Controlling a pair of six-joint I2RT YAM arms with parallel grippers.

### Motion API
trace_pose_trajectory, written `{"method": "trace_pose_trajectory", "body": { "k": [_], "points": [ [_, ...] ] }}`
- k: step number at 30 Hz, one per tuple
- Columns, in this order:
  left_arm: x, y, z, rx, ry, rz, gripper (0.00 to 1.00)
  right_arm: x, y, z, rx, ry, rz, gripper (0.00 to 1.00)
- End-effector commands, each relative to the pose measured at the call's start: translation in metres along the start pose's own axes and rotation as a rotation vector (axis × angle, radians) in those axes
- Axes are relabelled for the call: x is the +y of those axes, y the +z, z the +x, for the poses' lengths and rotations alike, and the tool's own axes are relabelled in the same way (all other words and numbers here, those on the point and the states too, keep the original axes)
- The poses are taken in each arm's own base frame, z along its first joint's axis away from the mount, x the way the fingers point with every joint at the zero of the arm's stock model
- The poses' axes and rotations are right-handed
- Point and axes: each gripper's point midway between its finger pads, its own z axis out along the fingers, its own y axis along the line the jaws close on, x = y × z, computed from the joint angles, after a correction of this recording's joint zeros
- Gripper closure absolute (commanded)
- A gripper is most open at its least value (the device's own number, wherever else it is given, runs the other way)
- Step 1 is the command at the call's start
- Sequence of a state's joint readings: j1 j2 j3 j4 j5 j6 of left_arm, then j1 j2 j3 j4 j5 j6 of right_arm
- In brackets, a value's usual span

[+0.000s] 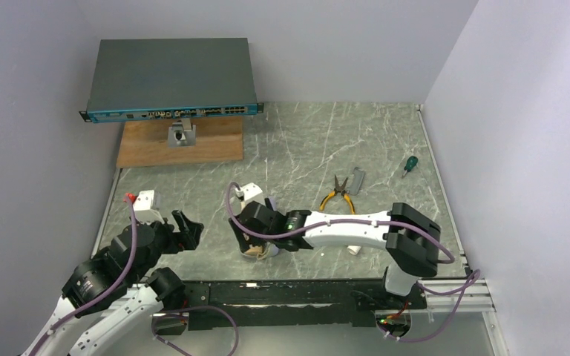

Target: Open the umbrella

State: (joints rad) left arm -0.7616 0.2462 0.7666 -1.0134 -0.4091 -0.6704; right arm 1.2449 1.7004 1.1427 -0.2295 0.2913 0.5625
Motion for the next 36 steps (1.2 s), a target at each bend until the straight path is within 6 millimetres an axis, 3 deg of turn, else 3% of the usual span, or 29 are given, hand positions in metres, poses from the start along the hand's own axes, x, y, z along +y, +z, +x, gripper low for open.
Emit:
{"method": "trace_pose_trajectory", "body": {
  "k": [1, 6, 9, 13, 17, 21, 26, 29, 36],
  "points": [
    [-0.001, -0.001, -0.005, -0.017, -0.01, -0.003, 0.08, -0.035, -0.02, 0.008, -0.031, 0.028, 0.079, 0.21],
    [-0.001, -0.001, -0.006, -0.024, -0.01, 0.002, 0.08, -0.073, -0.03, 0.03, -0.012, 0.052, 0.136, 0.17],
    [-0.001, 0.0, -0.006, -0.021, -0.008, -0.001, 0.08, -0.079, -0.038, 0.03, -0.028, 0.068, 0.129, 0.15],
    [0.0, 0.001, -0.005, -0.014, -0.006, -0.009, 0.09, -0.07, -0.046, 0.017, -0.061, 0.08, 0.082, 0.14],
    [0.0, 0.002, -0.004, -0.008, -0.004, -0.019, 0.09, -0.048, -0.05, -0.007, -0.108, 0.104, -0.003, 0.13],
    [0.001, 0.002, -0.004, -0.006, -0.006, -0.026, 0.09, -0.021, -0.045, -0.033, -0.123, 0.129, -0.083, 0.13],
    [0.002, 0.001, -0.005, -0.012, -0.01, -0.03, 0.09, -0.003, -0.031, -0.048, -0.1, 0.124, -0.105, 0.13],
    [0.003, 0.001, -0.005, -0.016, -0.011, -0.03, 0.09, -0.002, -0.023, -0.051, -0.092, 0.141, -0.089, 0.13],
    [0.002, 0.003, -0.005, -0.007, -0.002, -0.036, 0.1, -0.027, 0.002, -0.037, -0.039, 0.287, 0.034, 0.13]
  ]
}}
